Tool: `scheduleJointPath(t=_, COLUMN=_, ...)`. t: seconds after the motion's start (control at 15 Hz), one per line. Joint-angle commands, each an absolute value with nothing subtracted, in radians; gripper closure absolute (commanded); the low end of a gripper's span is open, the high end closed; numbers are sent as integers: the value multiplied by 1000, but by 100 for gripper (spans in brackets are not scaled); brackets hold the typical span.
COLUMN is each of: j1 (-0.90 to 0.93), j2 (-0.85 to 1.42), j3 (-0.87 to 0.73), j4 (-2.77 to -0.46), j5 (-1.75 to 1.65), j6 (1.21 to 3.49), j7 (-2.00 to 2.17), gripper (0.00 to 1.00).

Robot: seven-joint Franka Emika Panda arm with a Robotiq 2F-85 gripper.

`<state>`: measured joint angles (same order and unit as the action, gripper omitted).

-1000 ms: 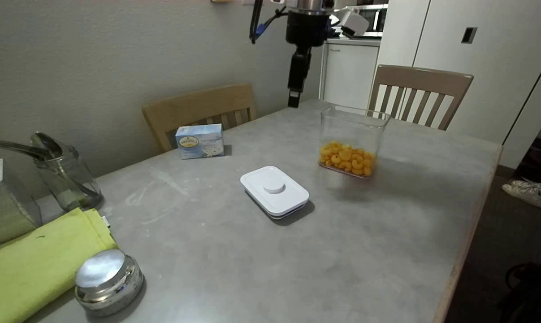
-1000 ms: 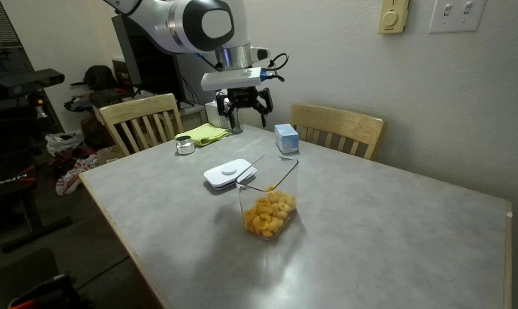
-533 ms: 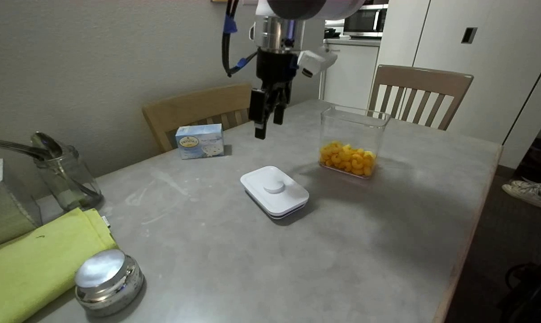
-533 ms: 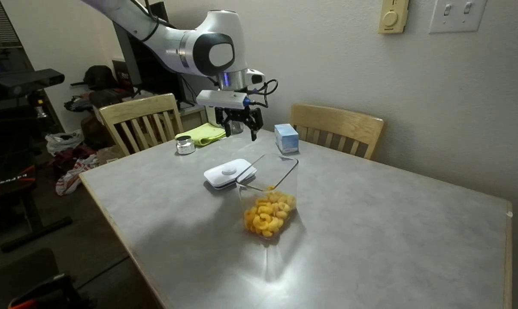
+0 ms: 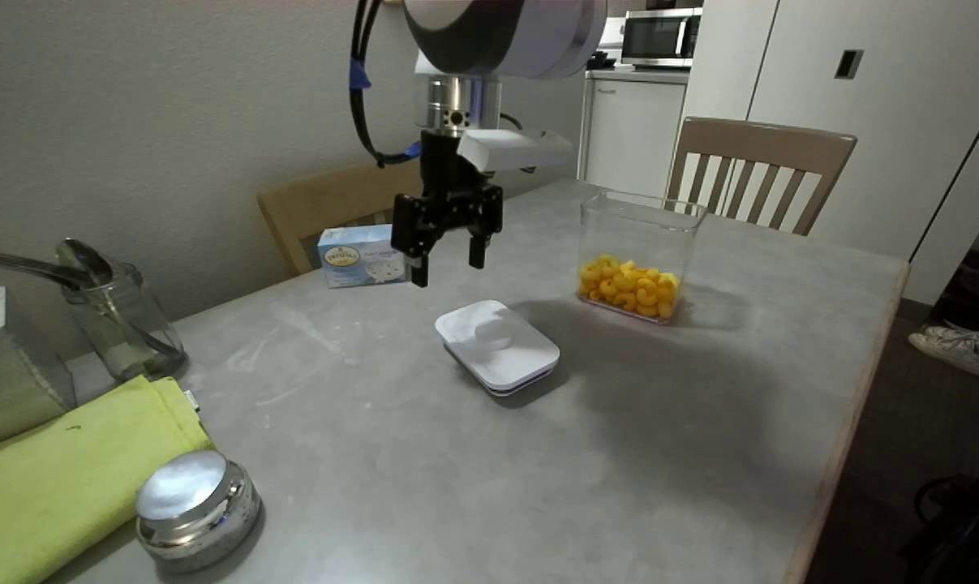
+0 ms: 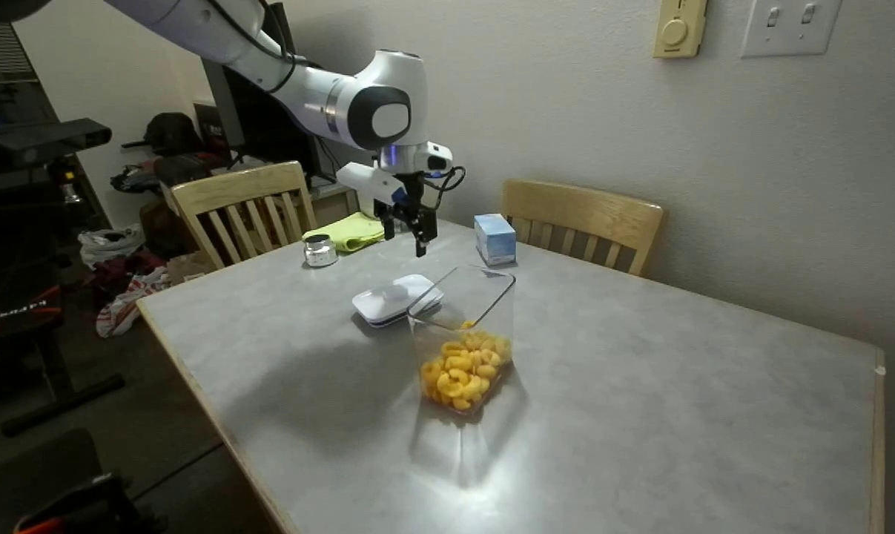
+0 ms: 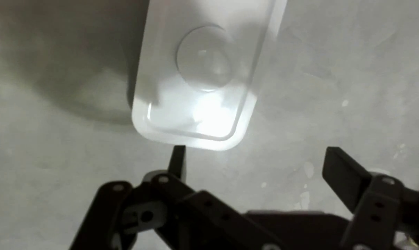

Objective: Put the white lid on top of the food container

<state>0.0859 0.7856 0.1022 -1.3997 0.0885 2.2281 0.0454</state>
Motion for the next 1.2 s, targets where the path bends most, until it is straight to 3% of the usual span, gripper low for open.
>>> scheduleJointPath(t=0.0, j1=95, j2=798, j3=98, j4=-1381, j5=104, j6=2224, j7=58, gripper=0)
scheduleJointPath(t=1.13, j1=164, j2=776, j3=49, j4=-1442, j5=99, j6=2010, j7=318, gripper=0)
